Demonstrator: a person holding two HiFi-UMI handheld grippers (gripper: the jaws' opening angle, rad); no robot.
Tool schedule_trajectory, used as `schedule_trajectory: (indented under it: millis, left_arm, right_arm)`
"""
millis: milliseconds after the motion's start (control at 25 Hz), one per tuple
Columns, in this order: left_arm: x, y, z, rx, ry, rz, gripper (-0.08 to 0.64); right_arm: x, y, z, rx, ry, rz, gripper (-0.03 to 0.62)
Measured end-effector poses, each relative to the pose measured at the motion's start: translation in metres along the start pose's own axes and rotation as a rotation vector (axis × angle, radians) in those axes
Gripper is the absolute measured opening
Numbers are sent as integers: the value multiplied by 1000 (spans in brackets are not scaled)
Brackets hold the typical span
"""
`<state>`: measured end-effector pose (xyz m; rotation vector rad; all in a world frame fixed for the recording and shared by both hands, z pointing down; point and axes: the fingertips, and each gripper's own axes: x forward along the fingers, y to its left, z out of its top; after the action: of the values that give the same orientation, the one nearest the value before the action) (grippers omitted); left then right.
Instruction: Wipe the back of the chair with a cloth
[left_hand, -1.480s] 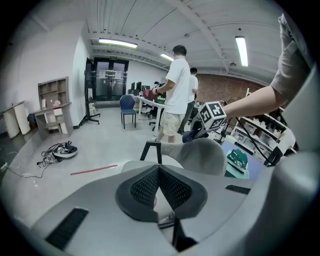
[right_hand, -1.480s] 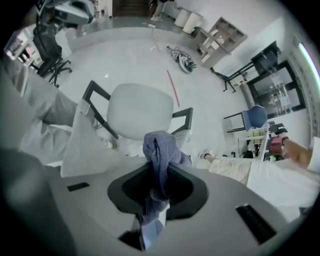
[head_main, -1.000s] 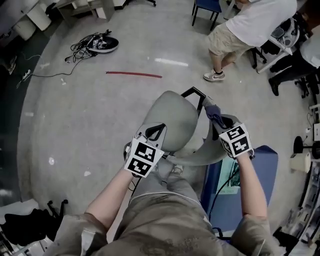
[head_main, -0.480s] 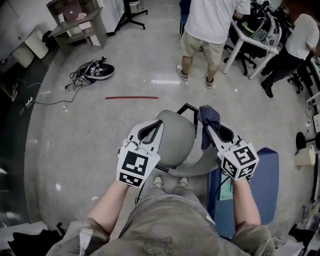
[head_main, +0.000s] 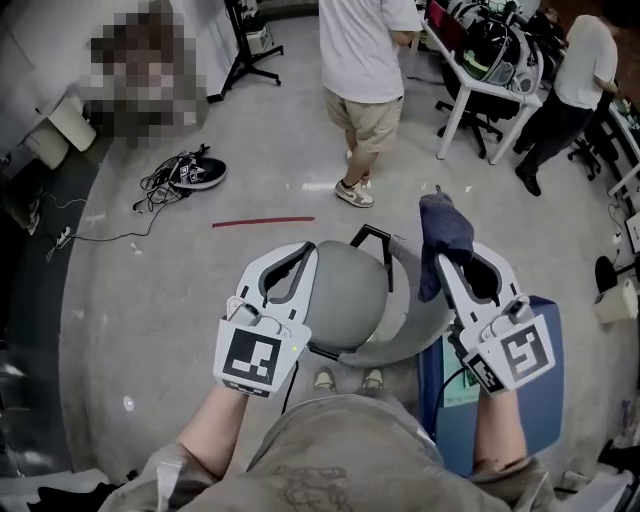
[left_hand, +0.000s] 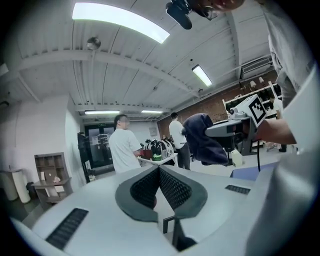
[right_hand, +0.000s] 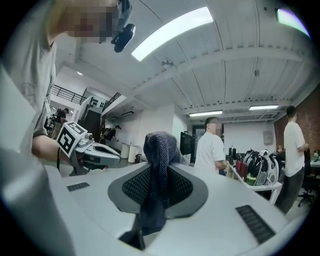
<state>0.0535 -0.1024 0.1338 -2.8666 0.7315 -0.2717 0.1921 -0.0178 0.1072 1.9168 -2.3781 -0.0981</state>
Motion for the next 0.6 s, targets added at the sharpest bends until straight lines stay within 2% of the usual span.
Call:
schedule_trajectory:
  millis: [120,280,440,600]
  left_arm:
    - [-4,-2,18,-32,-44,11,17]
    - [-11,-9,36,-59,-67,10,17]
    - [-18,-13,50,-56,-77,13,17]
    - [-17,-19,54,-54,-75,15,17]
  right_arm:
    - [-16,0,28,-29,-69,-18,81]
    - [-38,0,53,-20,-159,-45,81]
    - [-52,10,63,-5,-184,-13,81]
    - [-61,8,55,10,-166,-14,81]
